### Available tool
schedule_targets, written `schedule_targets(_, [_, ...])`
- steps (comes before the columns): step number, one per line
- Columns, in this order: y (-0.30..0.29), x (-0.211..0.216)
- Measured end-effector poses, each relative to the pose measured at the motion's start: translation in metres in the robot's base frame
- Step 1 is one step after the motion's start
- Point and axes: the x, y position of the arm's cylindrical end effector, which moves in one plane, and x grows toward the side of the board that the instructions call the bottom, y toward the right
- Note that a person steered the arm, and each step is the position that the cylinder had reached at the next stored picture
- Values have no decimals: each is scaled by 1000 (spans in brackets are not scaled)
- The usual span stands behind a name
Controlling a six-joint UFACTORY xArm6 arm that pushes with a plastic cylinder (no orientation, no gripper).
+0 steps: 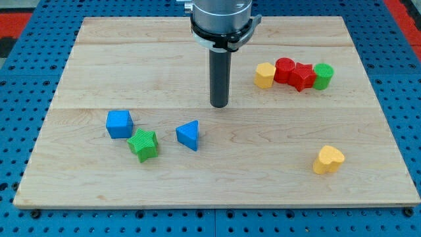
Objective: Push the blue cube below to the yellow hexagon
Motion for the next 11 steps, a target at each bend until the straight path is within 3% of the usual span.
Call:
schedule_targets(3, [-15,-18])
schedule_targets(4, [-95,-18])
schedule_targets(5, [-127,-18])
schedule_targets(6, [-206,1])
schedule_targets(7, [-224,53])
schedule_targets(9, [-65,55])
schedule_targets(10, [-63,55])
schedule_targets(11, [-108,48])
